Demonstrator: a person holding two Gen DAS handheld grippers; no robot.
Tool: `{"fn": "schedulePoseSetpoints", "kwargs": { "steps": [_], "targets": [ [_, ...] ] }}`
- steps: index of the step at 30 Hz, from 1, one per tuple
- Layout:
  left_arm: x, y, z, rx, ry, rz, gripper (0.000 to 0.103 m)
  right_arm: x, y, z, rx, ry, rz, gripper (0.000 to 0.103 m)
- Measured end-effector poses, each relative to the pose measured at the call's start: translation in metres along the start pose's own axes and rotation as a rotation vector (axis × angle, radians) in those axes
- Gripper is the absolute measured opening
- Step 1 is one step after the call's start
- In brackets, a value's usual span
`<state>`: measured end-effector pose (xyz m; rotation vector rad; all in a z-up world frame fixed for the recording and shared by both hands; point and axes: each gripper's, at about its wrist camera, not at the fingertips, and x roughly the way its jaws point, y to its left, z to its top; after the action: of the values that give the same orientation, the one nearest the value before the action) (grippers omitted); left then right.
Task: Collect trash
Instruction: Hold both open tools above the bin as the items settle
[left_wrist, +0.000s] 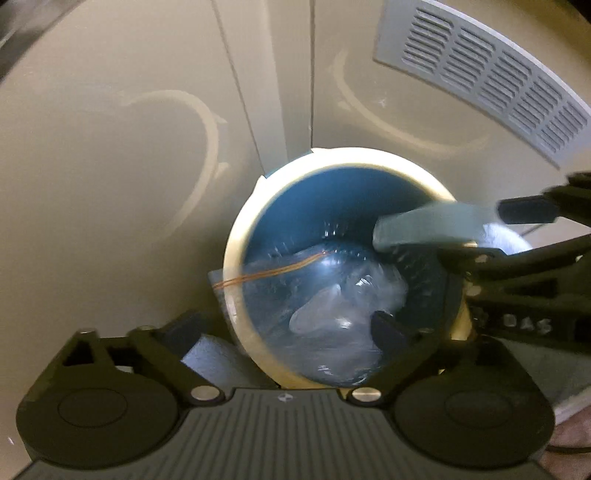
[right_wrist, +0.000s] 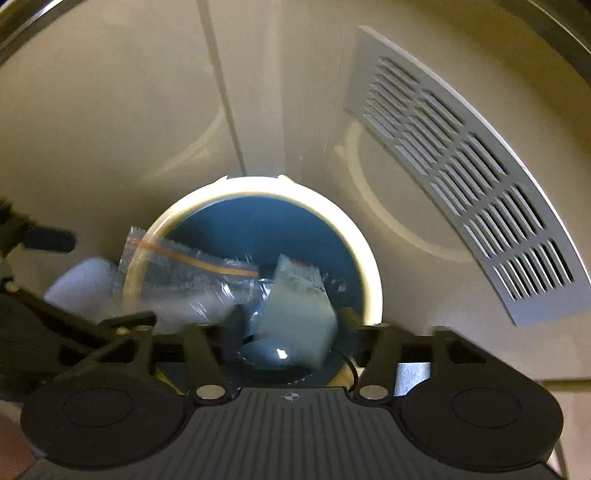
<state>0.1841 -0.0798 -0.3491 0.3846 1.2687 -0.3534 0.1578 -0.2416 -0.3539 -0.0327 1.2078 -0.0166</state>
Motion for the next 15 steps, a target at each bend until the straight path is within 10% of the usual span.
{"fn": "schedulePoseSetpoints", "kwargs": {
  "steps": [15],
  "targets": [
    [-0.085,0.008,-0.049,-0.046,-0.144,-0.004,0.103,-0.089,0.014,-0.048,-0.033,-0.153,0.014,0.083]
  ]
}}
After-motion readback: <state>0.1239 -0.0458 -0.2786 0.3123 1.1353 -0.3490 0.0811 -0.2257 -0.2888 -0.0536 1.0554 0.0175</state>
